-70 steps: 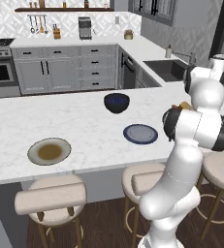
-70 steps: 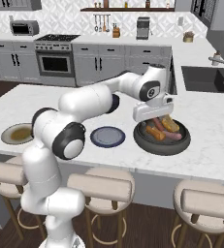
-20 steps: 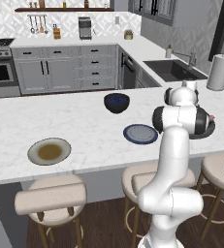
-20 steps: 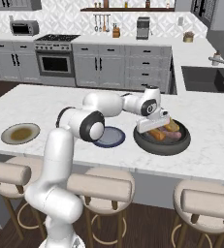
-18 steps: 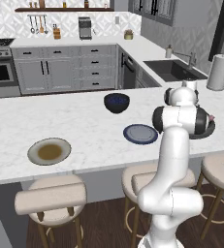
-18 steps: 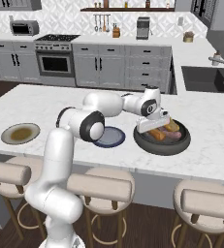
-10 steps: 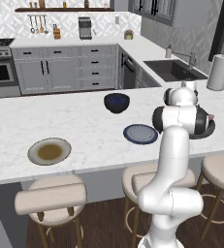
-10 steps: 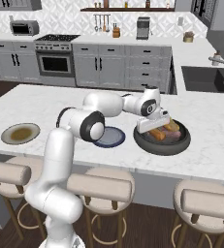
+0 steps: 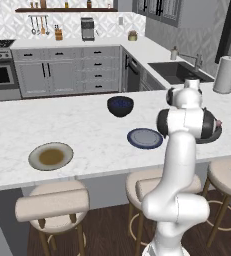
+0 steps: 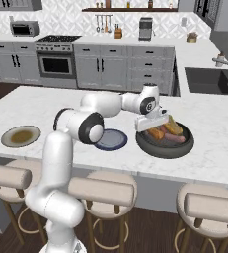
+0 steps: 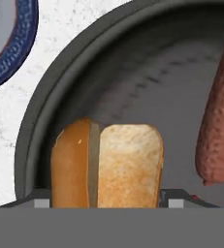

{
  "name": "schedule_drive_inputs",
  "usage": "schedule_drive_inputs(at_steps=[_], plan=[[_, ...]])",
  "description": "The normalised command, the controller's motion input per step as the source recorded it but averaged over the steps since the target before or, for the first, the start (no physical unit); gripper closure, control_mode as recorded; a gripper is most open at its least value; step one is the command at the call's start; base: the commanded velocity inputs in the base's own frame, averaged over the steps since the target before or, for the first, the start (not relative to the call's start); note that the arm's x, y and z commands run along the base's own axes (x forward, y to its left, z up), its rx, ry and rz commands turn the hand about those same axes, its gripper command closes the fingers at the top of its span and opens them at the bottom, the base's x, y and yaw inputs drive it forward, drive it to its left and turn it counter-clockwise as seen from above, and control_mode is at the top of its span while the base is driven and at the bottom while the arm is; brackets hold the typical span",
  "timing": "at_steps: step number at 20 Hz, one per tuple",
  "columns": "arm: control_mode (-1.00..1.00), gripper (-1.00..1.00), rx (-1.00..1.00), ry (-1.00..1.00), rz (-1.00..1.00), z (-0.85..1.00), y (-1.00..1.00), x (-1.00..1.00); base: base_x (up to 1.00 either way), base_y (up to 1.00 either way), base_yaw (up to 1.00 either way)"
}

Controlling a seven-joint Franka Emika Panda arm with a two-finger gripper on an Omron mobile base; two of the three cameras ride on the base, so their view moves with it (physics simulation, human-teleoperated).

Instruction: Place one bun and one sausage from the bowl on each plate.

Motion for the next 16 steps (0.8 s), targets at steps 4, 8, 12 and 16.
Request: schedule_drive_inputs(at_steps=[4,8,12,16], plan=[[-1.0,1.0,0.0,0.01,0.0,0.41,0.76,-0.19,0.0,0.0,0.0],[-1.0,1.0,0.0,0.0,0.0,0.19,0.98,-0.22,0.0,0.0,0.0],[-1.0,1.0,0.0,0.0,-0.08,0.01,1.0,-0.08,0.0,0.0,0.0],[-1.0,1.0,0.0,0.0,-0.18,-0.01,0.93,0.0,0.0,0.0,0.0]])
